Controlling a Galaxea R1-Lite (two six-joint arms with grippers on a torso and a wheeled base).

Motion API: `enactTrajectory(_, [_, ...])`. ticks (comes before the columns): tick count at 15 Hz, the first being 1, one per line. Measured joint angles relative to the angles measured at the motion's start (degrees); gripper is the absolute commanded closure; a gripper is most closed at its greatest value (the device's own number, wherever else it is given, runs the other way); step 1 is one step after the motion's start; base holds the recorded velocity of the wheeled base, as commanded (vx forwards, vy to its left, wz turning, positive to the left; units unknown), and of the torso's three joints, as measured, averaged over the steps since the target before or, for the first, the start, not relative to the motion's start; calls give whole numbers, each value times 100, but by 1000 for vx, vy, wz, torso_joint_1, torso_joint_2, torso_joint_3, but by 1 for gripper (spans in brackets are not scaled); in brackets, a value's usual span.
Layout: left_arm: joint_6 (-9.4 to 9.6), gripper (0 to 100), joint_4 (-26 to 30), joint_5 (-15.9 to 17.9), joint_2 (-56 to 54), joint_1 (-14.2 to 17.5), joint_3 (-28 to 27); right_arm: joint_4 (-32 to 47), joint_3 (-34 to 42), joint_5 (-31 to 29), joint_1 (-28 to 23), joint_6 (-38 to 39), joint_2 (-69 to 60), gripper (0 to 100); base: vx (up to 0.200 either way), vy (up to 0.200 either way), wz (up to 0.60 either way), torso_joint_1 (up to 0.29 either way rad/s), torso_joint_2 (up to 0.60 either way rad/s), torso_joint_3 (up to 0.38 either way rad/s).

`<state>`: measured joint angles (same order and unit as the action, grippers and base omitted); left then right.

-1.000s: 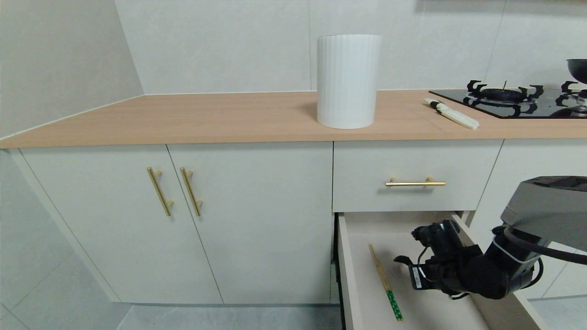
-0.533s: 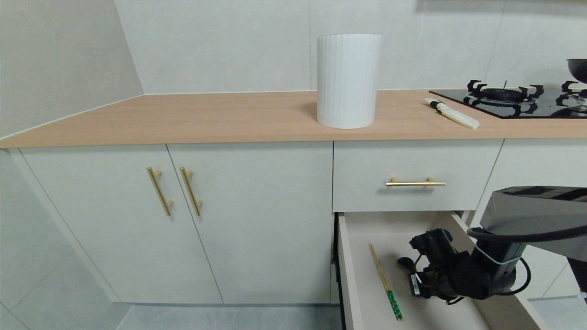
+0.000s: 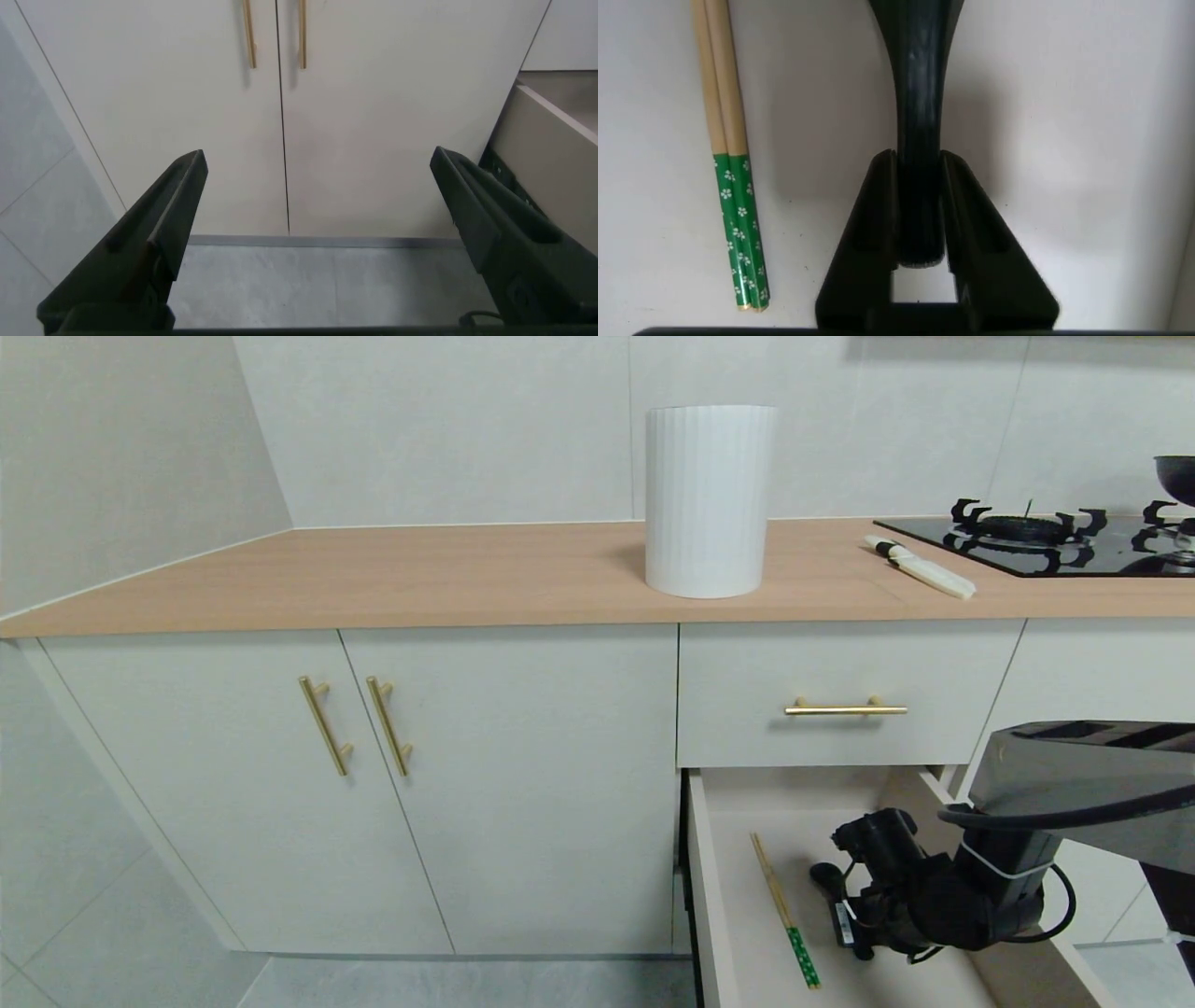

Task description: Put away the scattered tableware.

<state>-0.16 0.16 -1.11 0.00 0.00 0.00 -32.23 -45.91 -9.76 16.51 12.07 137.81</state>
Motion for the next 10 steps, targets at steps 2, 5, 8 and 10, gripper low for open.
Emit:
enactTrajectory(2, [0, 0, 0, 0, 0, 0, 0, 0, 2, 0, 0, 2, 4, 0, 0, 0, 0, 0, 0, 0])
enactTrajectory(5, [0, 0, 2, -1, 0, 0, 0, -1, 5, 0, 0, 5, 9, 0, 0, 0, 0, 0, 0, 0])
enactTrajectory(8, [0, 0, 2, 0, 0, 0, 0, 0, 33, -6, 0, 13, 26, 0, 0, 0, 0, 0, 0, 0])
enactTrajectory(10, [0, 0, 2, -1, 0, 0, 0, 2, 104, -28, 0, 33, -52, 0, 0, 0, 0, 0, 0, 0])
